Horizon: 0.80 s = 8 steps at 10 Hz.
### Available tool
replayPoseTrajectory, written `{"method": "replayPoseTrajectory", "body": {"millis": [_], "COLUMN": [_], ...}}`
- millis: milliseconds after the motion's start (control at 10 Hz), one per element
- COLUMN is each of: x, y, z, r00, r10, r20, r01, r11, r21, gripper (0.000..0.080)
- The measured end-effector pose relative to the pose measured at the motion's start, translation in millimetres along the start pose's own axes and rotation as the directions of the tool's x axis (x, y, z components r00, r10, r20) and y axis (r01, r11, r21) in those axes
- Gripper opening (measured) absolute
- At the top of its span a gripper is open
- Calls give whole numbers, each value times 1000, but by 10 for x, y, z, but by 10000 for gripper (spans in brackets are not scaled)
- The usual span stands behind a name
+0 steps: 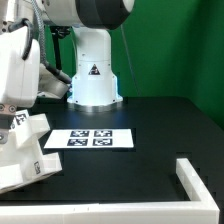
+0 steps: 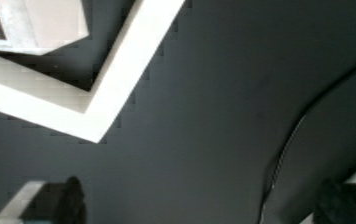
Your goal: Assemble chair
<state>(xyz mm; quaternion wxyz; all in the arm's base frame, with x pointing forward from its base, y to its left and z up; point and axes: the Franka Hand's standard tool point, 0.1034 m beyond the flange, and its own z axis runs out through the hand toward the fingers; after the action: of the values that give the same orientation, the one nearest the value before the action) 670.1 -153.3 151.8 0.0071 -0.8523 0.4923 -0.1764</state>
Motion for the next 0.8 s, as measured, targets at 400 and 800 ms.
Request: {"method": "replayPoseTrajectory", "body": {"millis": [400,800], "x": [-211,-202], "y": [181,306], "z": [-112,-95], "r00": [1000,999], "r10": [8,37], "r20": [-7,0], "r01": [-8,-37], "r11": [1000,999], "r21": [17,18], "gripper": [649,649]}}
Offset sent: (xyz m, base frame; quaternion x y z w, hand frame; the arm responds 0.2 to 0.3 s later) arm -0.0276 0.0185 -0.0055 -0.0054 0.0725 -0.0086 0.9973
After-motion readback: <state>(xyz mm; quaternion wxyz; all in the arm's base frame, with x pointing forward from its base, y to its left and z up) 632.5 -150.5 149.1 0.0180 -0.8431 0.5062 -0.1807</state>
